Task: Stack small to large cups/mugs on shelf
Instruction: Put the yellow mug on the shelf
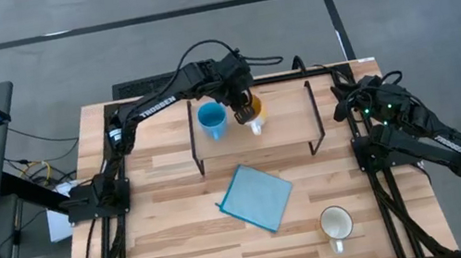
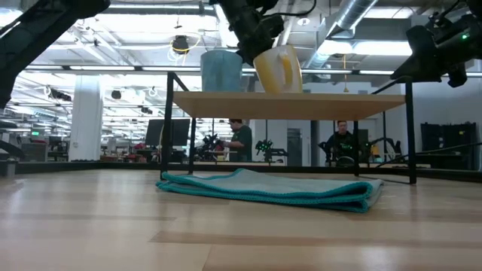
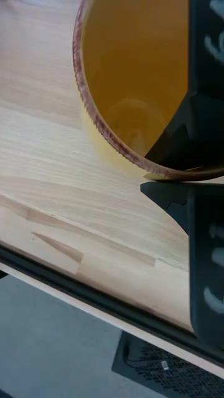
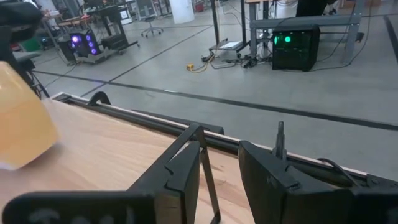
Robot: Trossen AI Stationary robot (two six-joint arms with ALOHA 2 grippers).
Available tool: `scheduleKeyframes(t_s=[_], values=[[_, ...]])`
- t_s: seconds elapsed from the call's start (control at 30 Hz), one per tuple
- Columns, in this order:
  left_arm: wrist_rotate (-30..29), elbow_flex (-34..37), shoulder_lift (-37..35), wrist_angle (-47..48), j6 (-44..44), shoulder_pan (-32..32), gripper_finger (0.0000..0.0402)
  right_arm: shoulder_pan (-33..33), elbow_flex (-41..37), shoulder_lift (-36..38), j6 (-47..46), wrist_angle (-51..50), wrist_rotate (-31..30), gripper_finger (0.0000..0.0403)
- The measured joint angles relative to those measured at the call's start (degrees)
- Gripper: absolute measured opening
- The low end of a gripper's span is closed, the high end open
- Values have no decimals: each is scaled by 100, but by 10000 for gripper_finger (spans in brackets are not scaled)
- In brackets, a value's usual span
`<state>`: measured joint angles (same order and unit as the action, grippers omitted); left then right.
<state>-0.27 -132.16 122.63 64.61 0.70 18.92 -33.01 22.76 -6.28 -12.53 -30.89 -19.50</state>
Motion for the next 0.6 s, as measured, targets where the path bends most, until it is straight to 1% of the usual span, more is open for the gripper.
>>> scheduleKeyframes(t_s=[0.13,0.6], values=[[0,-2,0,15,-1,-2,21,0,0,-2,0,0,-1,134],[79,0,0,-11,-127,-2,24,0,0,-2,2,0,-2,134]])
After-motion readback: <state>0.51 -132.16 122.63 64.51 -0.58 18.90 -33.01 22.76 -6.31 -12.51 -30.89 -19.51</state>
